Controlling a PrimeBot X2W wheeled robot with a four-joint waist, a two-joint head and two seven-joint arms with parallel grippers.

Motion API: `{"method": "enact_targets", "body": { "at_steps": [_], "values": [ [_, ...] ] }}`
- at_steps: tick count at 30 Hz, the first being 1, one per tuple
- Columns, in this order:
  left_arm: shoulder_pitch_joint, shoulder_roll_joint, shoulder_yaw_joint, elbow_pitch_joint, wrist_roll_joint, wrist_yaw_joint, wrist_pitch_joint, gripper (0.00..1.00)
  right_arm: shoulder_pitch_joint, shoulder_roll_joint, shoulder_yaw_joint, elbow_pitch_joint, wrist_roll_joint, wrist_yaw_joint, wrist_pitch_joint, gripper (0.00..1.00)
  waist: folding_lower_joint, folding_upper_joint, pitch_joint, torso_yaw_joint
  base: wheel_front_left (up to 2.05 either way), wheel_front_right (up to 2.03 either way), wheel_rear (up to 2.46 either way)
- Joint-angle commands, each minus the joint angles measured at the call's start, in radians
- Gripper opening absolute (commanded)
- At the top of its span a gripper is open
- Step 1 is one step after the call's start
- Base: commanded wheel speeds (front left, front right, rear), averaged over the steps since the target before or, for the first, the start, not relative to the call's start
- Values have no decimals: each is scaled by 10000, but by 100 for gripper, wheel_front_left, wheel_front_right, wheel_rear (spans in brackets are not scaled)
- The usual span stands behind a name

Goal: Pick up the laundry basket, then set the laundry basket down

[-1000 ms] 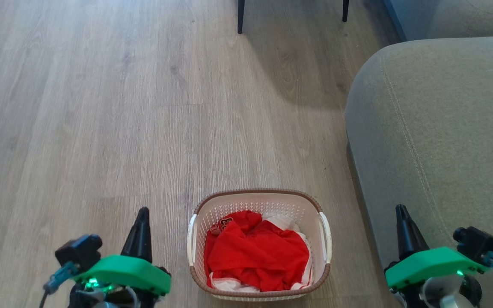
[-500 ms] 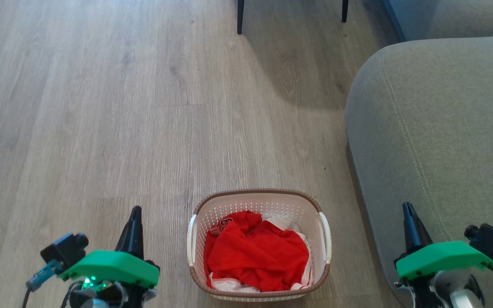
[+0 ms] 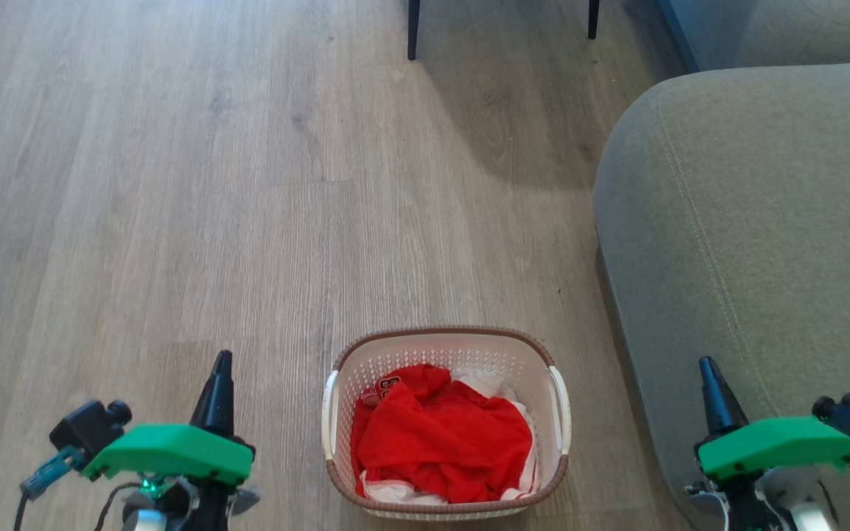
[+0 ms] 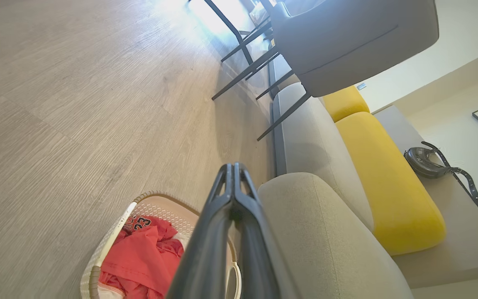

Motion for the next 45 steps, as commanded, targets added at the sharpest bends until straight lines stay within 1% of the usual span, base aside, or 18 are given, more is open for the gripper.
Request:
{"method": "enact_targets", "body": {
  "at_steps": [1, 45],
  "values": [
    [-539, 165, 283, -221, -307, -89, 48, 0, -601, -166, 10, -266, 309, 36, 74, 0, -1, -1, -2, -2, 0, 0, 0],
    [-1001, 158, 1627, 321, -4751, -812, 1294, 0, -1057, -175, -814, 230, 4642, 61, 1304, 0, -1, -1, -42, -48, 0, 0, 0]
  ]
}}
